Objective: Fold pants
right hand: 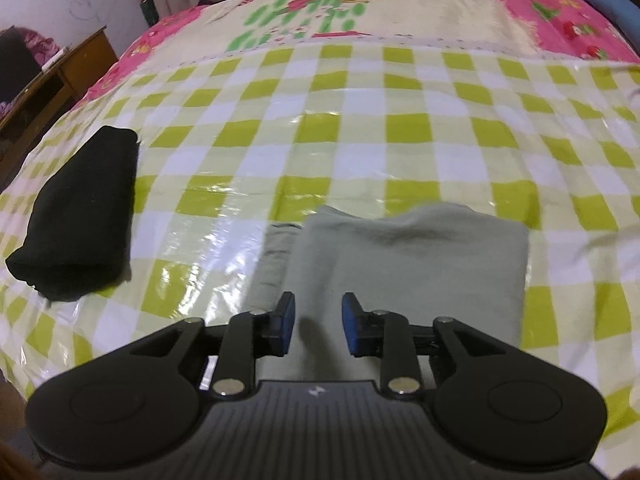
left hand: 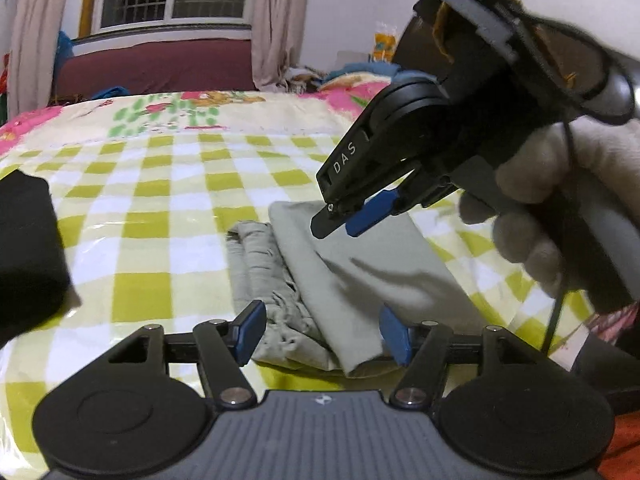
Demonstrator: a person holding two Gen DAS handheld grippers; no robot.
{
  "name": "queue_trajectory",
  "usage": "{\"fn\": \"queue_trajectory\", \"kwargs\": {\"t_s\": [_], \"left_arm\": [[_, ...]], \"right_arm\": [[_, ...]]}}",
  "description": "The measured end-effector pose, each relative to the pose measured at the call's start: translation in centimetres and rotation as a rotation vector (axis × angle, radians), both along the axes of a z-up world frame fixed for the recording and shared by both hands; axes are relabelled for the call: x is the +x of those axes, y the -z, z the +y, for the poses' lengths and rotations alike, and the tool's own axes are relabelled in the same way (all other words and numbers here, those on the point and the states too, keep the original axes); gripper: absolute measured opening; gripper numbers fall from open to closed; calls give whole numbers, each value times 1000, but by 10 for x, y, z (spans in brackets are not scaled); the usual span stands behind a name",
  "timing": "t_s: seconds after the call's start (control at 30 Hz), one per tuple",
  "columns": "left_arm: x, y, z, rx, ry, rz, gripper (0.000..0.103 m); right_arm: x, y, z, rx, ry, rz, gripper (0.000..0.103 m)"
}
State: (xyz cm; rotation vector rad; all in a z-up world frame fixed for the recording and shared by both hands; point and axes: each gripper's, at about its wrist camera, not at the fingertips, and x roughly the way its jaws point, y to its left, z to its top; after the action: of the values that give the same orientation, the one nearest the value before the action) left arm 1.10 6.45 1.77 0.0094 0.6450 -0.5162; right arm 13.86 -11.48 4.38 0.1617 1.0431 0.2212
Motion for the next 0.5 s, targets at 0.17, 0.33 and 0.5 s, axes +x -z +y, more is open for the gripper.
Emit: {"fn": "queue_trajectory", "kwargs": {"t_s": [0.17, 0.33, 0.5], "left_arm": [[10, 12, -28, 92, 7, 63, 75], [5, 14, -41, 176, -4, 23, 69], [8, 14, -38, 181, -45, 28, 45]], "right_arm": [[1, 8, -1, 65, -36, 25, 33], [12, 18, 28, 38, -125, 34, 43], [20, 31, 18, -8, -105, 74, 8]]}}
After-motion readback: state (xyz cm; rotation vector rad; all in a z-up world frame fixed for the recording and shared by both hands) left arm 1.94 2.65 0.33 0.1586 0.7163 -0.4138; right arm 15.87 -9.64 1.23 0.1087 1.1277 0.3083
